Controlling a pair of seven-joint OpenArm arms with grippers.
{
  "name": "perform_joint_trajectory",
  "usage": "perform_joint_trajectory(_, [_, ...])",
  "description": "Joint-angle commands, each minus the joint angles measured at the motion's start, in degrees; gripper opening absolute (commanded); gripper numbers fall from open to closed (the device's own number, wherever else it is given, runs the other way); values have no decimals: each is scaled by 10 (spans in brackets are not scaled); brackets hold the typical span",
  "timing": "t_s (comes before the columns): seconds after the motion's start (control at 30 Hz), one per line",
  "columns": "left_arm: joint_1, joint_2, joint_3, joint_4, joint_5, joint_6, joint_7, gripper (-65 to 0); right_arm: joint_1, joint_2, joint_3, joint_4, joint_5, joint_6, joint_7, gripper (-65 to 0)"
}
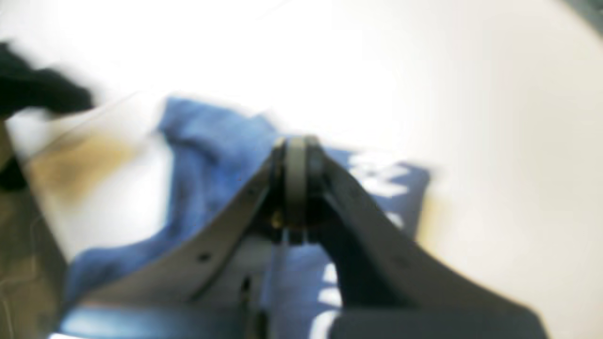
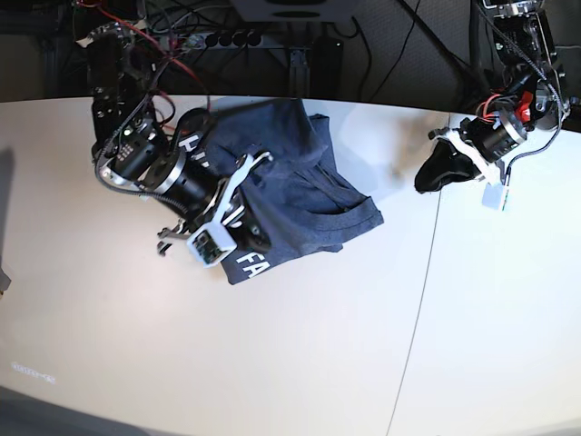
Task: Fold the T-shirt properly
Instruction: 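Release the right gripper and regrasp the folded bundle edge, then rotate the folded bundle with both grippers so the print faces up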
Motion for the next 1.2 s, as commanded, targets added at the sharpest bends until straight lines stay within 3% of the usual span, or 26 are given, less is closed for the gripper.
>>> perform_joint_trajectory(0.0, [2,-5,7,34,-13,-13,-11,-650,16,1,0,4,24,23,9,-650])
perform_joint_trajectory(0.07, [13,-5,26,77,-10,-13,-11,-650,28,1,-10,-5,28,23,9,-650])
perform_joint_trajectory(0.2, [28,-5,69,139,-6,-13,-10,-650,56,0,-17,-32,-30,23,22,-650])
perform_joint_trajectory(0.33, [43,-5,137,156,-6,-13,-11,-650,101,0,-17,-118,-38,22,33,-650])
perform_joint_trajectory(0.6, [56,-4,249,156,70,-13,-46,-650,177,-2,-17,-228,-37,23,41,-650])
perform_joint_trajectory(0.9, [58,59,290,156,71,-13,-45,-650,249,-2,-17,-348,-38,23,43,-650])
perform_joint_trajectory(1.17, [57,79,337,128,161,-13,-73,-650,270,-16,-17,-421,-39,23,40,-650])
